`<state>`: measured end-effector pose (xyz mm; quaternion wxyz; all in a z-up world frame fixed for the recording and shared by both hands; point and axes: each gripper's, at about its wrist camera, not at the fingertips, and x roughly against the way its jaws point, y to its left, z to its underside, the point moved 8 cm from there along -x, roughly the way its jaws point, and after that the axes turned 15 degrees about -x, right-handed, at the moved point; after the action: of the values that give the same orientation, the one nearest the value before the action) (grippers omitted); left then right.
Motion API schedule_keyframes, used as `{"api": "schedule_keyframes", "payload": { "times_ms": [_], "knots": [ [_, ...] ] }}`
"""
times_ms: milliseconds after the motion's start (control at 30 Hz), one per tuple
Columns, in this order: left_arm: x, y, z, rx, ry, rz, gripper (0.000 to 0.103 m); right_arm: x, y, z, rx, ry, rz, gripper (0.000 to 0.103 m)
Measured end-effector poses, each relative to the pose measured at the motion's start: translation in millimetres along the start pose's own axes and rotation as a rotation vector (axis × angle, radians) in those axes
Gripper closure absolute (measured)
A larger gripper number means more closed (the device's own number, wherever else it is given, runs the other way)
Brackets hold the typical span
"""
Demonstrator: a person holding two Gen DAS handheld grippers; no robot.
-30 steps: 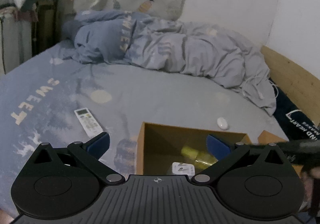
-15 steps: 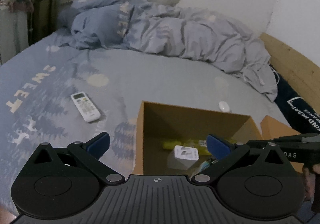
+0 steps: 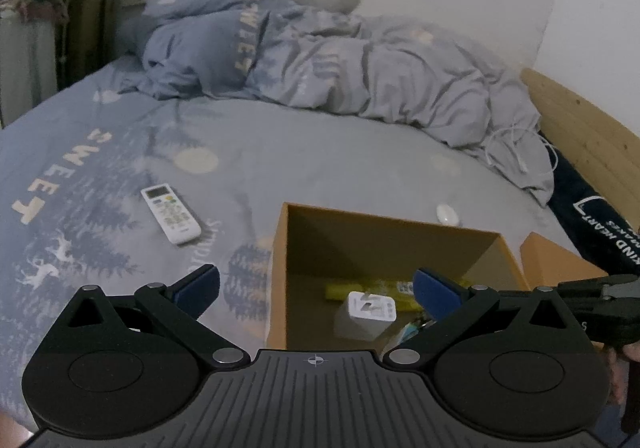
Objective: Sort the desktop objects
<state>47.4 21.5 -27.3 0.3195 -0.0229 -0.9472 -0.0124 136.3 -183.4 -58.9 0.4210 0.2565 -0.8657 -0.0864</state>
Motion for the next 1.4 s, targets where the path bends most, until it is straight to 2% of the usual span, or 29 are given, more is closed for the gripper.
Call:
{"api": "schedule_keyframes", "payload": {
  "times_ms": [1400],
  "knots": [
    [4.0,-8.6,0.8,-0.012,0.008,0.004,0.000,3.2,0.8,2.9,-0.016,-0.005,0.047,0.103]
  ]
}}
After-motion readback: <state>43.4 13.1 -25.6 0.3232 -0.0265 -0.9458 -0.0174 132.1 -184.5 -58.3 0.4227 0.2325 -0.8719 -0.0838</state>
